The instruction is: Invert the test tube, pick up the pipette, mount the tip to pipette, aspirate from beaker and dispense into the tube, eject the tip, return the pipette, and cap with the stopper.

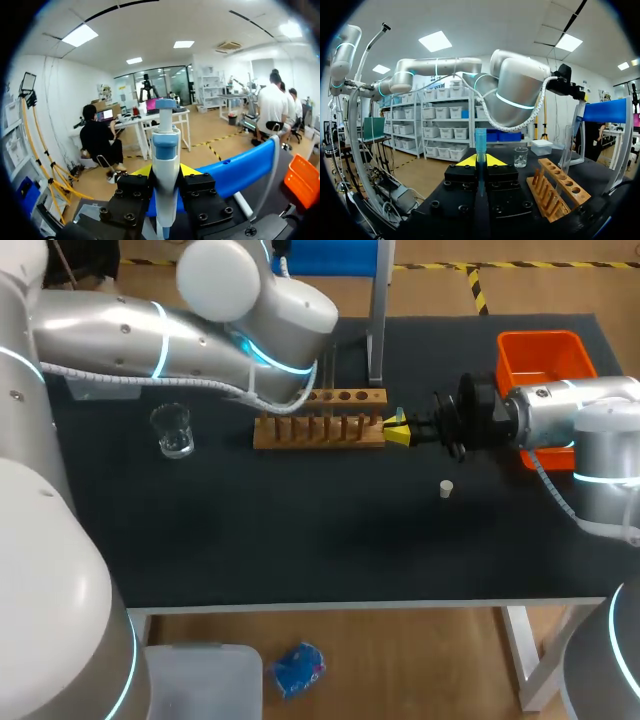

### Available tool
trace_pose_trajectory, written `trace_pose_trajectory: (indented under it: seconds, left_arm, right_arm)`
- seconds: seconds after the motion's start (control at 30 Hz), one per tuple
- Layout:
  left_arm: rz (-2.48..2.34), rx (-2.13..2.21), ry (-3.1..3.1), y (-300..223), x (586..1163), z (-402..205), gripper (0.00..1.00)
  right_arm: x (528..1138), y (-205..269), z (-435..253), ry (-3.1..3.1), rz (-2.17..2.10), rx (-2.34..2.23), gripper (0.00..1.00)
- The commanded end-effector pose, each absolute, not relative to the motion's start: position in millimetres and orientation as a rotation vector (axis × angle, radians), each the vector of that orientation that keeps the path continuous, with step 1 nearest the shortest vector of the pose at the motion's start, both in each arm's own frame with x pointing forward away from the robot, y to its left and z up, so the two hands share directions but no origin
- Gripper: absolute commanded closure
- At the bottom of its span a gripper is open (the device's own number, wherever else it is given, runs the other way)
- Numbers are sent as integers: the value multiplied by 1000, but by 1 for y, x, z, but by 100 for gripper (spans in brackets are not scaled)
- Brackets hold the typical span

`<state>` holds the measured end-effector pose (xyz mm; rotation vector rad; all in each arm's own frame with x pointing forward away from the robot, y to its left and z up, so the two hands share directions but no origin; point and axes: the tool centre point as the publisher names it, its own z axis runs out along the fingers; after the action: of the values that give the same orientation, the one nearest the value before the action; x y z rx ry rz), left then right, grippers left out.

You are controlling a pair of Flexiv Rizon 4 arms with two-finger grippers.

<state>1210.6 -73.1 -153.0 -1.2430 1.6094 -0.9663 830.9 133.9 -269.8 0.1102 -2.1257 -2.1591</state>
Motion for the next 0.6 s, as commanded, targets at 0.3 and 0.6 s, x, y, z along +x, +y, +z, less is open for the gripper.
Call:
trace_pose_trajectory:
  seconds: [0.3,0.6]
  left_arm:
    - [-1263,-984,2077,-42,1176,-117,100]
    - [-1451,-903,2194,-39,1154,-106,100]
  right_arm:
    - [830,134,-270,-2128,-2161,109,100]
    - [830,134,-270,-2128,-2161,109,100]
